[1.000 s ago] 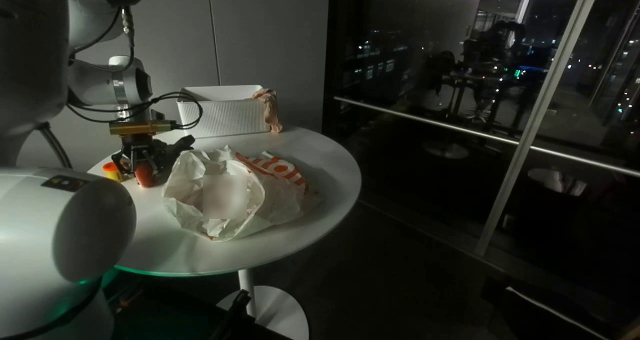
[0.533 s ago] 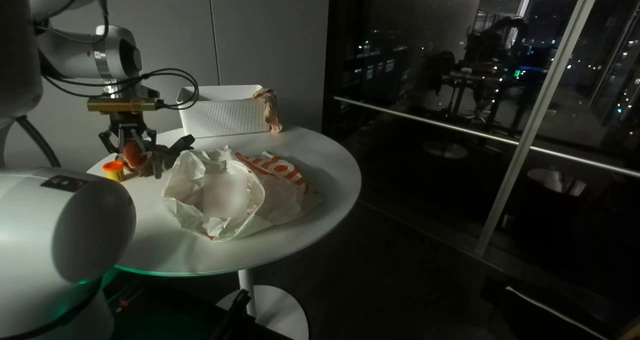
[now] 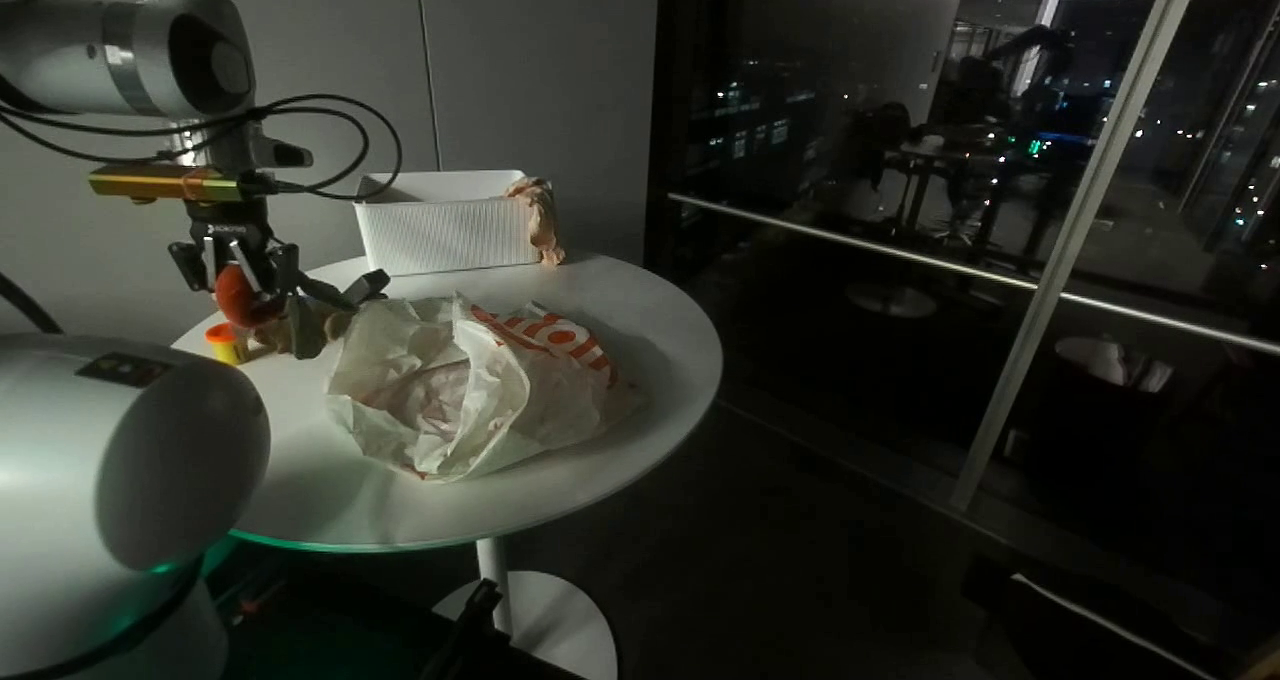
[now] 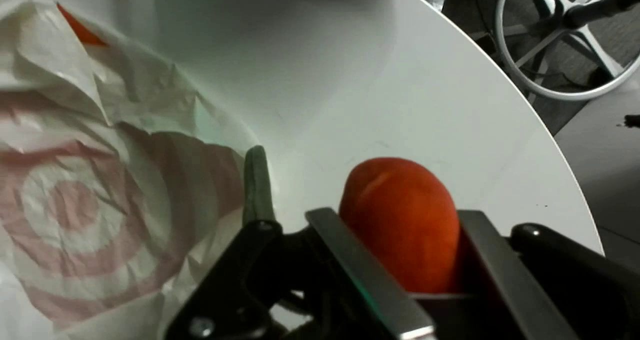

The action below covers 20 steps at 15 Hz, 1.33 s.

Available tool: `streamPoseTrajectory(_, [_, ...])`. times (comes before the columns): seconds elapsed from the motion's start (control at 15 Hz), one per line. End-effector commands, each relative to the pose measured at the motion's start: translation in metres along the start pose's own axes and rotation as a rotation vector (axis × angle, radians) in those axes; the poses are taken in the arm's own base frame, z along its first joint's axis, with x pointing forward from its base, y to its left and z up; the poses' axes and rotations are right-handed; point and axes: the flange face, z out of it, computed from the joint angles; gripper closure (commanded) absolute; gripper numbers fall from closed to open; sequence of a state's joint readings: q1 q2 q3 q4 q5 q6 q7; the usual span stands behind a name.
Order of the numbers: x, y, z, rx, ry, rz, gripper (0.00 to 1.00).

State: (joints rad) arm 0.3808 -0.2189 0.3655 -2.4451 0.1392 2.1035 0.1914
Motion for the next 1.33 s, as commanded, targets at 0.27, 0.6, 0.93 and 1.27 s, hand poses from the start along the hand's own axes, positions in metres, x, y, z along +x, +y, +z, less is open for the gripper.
streamPoseTrajectory(0.27, [-0.021,0.063,0.045,-0.008,-0.055,0.252,0.9])
streamPoseTrajectory(0.6, [0.028,0.099,0.081,-0.118,-0.092,0.315,0.9])
streamPoseTrajectory(0.93, [0.062,0.141,0.121,-0.351,-0.134,0.474,0.9])
streamPoseTrajectory(1.27, [0.089,0.166,0.137,-0.58,-0.108,0.543,0.9])
